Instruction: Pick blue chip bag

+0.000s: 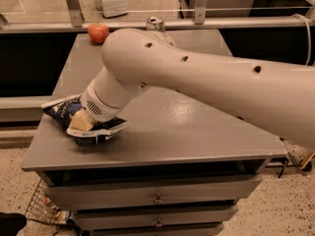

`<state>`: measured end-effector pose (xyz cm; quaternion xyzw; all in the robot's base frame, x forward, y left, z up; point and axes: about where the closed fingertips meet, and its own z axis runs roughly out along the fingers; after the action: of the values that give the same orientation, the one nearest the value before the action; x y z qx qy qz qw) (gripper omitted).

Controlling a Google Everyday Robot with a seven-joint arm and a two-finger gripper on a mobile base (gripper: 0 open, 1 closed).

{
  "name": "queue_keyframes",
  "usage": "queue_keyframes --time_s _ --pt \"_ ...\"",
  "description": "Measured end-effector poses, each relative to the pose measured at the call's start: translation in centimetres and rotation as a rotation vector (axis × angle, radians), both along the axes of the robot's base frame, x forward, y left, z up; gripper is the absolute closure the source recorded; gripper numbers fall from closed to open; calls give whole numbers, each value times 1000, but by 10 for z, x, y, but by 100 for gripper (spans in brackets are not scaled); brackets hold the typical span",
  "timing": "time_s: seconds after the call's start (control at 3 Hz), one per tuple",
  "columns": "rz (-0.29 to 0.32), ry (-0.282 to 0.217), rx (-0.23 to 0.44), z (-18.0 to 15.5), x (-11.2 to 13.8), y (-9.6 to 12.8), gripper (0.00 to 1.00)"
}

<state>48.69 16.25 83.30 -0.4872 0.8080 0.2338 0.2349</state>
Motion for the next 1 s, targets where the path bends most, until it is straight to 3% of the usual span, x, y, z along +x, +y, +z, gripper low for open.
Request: queue_keyframes --time_s 1.0 --pt "0 -1 0 1 0 0 100"
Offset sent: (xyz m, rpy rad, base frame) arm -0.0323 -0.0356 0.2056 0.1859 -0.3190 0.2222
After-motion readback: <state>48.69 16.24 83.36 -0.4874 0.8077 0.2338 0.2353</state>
